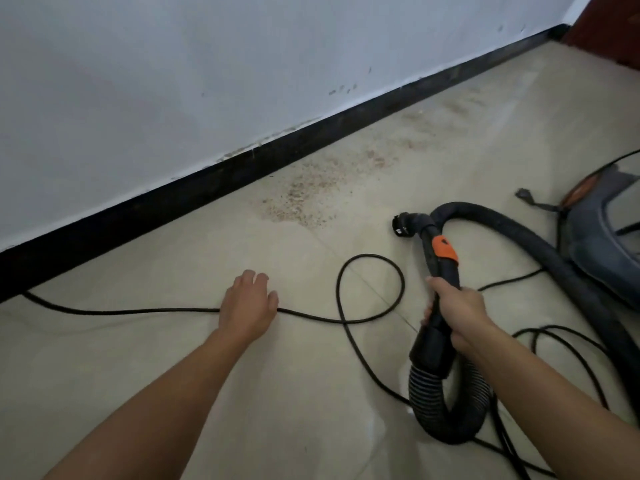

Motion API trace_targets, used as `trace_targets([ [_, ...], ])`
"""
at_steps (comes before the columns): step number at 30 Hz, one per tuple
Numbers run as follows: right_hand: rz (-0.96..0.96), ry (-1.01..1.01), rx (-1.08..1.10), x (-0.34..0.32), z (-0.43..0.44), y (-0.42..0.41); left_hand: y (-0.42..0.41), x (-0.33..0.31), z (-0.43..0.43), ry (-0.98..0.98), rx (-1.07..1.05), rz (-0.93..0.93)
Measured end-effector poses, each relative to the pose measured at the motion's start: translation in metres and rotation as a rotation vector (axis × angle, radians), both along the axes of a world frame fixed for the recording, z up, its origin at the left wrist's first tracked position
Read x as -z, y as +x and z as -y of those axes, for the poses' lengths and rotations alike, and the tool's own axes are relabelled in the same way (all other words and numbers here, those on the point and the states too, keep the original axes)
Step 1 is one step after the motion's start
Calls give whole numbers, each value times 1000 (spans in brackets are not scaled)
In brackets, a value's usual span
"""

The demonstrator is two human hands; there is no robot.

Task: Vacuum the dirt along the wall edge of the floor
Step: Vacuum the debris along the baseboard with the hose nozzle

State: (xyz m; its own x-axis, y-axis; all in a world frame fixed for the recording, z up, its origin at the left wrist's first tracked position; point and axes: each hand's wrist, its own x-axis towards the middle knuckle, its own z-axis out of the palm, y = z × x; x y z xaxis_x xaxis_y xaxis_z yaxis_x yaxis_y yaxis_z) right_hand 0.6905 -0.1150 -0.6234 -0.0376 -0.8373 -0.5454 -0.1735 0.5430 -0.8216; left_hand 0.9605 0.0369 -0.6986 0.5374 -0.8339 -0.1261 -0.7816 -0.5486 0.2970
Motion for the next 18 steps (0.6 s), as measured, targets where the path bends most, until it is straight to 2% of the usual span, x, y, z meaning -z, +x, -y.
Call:
trace_targets([
  [5, -10, -17, 8, 1, 26, 24, 24, 17, 18, 106, -42, -1],
  [8, -77, -25, -180, 1, 16, 17, 25, 32, 12, 170, -29, 67],
  [12, -215, -123, -448, 7, -29, -14, 17, 48, -2, 118, -26, 126],
  [18, -346, -163, -527, -2, -81, -66, 24, 49, -16, 149, 46, 157],
])
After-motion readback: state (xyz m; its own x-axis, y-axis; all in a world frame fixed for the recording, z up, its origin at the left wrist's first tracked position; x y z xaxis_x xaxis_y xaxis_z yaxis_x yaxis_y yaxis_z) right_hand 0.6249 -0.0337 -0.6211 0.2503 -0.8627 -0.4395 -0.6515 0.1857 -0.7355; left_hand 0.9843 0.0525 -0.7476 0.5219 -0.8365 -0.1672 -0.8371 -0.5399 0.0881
